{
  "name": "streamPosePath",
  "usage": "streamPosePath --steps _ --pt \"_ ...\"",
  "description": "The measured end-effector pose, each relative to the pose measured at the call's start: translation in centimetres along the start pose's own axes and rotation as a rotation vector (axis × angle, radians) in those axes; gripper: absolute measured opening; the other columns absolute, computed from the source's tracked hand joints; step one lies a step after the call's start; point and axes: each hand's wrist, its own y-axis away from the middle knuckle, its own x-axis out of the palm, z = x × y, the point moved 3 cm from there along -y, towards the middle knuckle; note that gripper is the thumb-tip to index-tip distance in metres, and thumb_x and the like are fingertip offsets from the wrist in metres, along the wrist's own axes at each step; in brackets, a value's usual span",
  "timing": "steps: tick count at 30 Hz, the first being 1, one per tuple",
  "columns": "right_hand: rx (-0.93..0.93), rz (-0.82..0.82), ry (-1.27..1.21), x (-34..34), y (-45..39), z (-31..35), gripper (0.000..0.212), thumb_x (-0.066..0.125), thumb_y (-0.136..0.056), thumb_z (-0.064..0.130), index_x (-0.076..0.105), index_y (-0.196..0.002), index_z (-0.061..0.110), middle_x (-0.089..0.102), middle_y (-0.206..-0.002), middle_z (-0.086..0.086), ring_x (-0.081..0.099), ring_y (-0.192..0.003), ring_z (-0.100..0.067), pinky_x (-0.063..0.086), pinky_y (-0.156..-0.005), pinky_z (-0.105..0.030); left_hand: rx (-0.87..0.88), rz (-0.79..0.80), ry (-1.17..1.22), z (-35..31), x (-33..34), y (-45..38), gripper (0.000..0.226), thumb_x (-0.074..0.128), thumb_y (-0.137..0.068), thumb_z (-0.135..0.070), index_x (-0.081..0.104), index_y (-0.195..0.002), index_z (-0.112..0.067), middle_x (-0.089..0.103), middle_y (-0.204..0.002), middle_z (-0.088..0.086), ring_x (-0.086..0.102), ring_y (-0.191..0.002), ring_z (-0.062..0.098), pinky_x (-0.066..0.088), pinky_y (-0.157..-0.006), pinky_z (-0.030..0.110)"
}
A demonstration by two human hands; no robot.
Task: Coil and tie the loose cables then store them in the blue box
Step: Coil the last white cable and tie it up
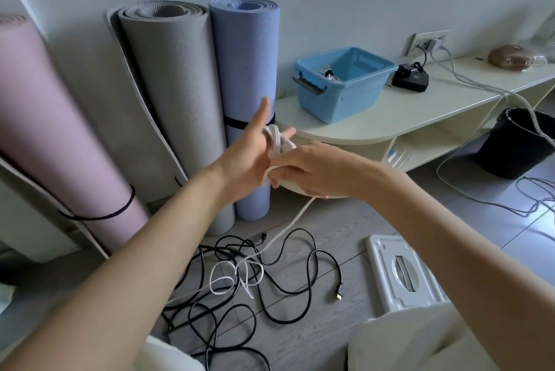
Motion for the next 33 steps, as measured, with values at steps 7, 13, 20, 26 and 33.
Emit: streamPosePath --steps 7,13,20,26,33 --pt "0.066 -0.057 -0.081 -2.1 0.8 -0.4 0.047 0.053 -0.089 0.043 0.056 -0.050 0.018 0.051 -0.046 0.002 0.037 -0.040 -0.006 0.034 -0.047 -0.017 -0.003 0.097 0.215 0.3 -0.5 0.0 0.077 0.021 -0.087 -0.068 0.054 -0.122 -0.007 0.069 -0.106 0.008 0.067 -0.091 0.020 0.049 -0.092 0.036" --pt "-0.054 0.019 0.102 -0.5 0.2 1.3 0.027 0.061 -0.086 0.023 0.057 -0.067 0.004 0.040 -0.052 0.001 0.032 -0.048 -0.012 0.028 -0.052 -0.024 0.182 -0.262 0.199 0.4 -2.1 -0.8 0.037 0.034 -0.101 -0.034 0.057 -0.092 -0.007 0.069 -0.107 0.009 0.060 -0.080 0.017 0.055 -0.075 0.028" --pt "0.105 -0.310 -0.053 -4.3 0.9 -2.4 0.031 0.075 -0.074 0.034 0.058 -0.054 0.018 0.046 -0.046 0.004 0.040 -0.040 -0.004 0.029 -0.044 -0.013 0.071 0.090 -0.170 0.9 -0.1 0.1 0.047 0.059 -0.082 -0.054 0.060 -0.099 -0.010 0.053 -0.064 0.006 0.060 -0.062 0.019 0.052 -0.079 0.038" --pt "0.140 -0.494 -0.233 -5.9 0.9 -3.4 0.051 0.075 -0.067 0.042 0.044 -0.048 0.006 0.029 -0.045 0.001 0.023 -0.038 -0.006 0.017 -0.043 -0.015 0.150 0.120 -0.162 -1.5 1.7 1.7 0.023 0.047 -0.080 -0.036 0.056 -0.073 -0.016 0.023 -0.036 -0.014 0.022 -0.029 0.001 0.041 -0.059 0.014" --pt "0.218 -0.924 -0.340 -10.1 4.0 -8.0 0.047 0.074 -0.077 0.030 0.038 -0.051 0.015 0.029 -0.036 0.011 0.023 -0.039 -0.003 0.016 -0.044 -0.015 0.168 -0.030 -0.035 -2.4 -1.7 1.8 0.029 0.045 -0.088 -0.033 0.037 -0.065 -0.018 0.024 -0.031 -0.014 0.021 -0.025 0.001 0.041 -0.059 0.016"
